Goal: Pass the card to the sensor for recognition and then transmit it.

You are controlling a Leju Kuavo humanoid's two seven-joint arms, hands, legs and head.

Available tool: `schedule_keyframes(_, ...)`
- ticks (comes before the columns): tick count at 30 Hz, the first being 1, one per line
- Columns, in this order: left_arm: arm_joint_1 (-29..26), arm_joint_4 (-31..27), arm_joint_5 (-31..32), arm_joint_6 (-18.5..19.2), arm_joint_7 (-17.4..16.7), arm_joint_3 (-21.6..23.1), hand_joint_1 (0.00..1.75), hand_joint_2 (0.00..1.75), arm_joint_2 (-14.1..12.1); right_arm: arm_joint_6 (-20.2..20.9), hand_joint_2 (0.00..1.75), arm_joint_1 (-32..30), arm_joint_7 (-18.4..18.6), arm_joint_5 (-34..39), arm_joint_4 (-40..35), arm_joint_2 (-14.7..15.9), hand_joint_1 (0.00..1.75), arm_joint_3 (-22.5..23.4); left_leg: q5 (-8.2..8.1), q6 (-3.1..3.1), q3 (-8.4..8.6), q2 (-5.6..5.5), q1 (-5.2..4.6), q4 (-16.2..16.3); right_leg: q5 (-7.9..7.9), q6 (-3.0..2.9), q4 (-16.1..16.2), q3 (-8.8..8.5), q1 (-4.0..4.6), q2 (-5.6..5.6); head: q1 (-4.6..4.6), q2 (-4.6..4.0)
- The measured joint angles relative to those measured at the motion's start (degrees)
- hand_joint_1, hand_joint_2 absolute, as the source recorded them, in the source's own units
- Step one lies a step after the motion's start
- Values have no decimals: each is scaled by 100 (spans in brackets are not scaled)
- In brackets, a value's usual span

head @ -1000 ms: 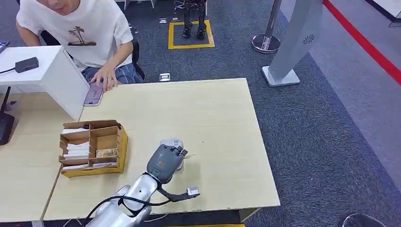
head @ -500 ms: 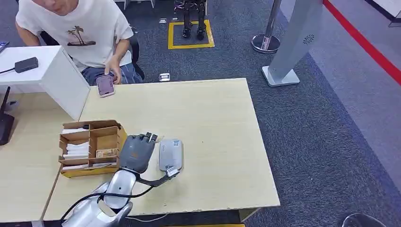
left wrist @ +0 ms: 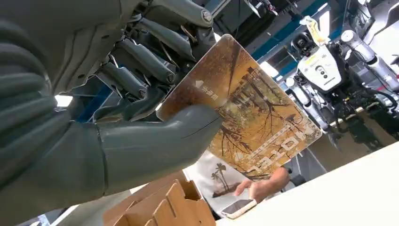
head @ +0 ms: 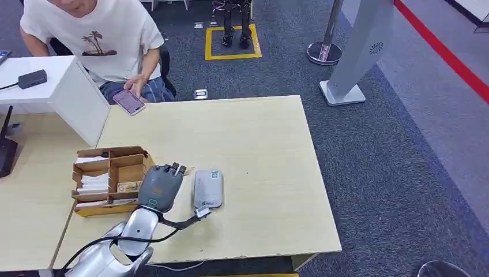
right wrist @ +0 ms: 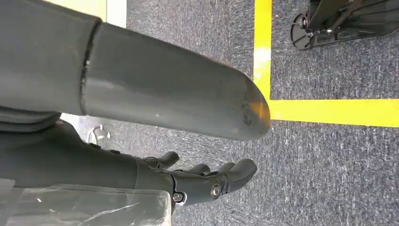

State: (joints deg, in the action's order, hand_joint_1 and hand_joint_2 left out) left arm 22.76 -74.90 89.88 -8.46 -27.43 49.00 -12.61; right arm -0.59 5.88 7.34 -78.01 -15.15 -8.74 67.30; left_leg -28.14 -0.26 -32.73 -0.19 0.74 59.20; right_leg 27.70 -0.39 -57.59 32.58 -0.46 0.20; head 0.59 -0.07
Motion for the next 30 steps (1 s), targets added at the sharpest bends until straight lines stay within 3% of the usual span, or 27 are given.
schedule_keyframes(11, -48, 0, 0, -37, -7, 2, 175, 175, -4, 0, 0, 0, -2, 0, 11, 0, 0, 4, 0, 0, 0, 0, 0, 0, 0, 0, 0, 0, 0, 0, 0, 0)
schedule_keyframes(23, -104, 129, -2, -426, 950, 0, 175, 175, 476, 44, 0, 4, -7, -37, 17, 0, 0, 4, 0, 0, -1, -1, -1, 1, 0, 0, 0, 0, -2, -1, 0, 0)
schedule_keyframes(30, -177, 372, -2, -540, 1207, 0, 175, 175, 793, 44, 0, 4, -9, -79, 17, 0, 0, 4, 0, 1, 0, -1, -1, 0, 0, 0, 0, 0, -1, -1, 0, 0)
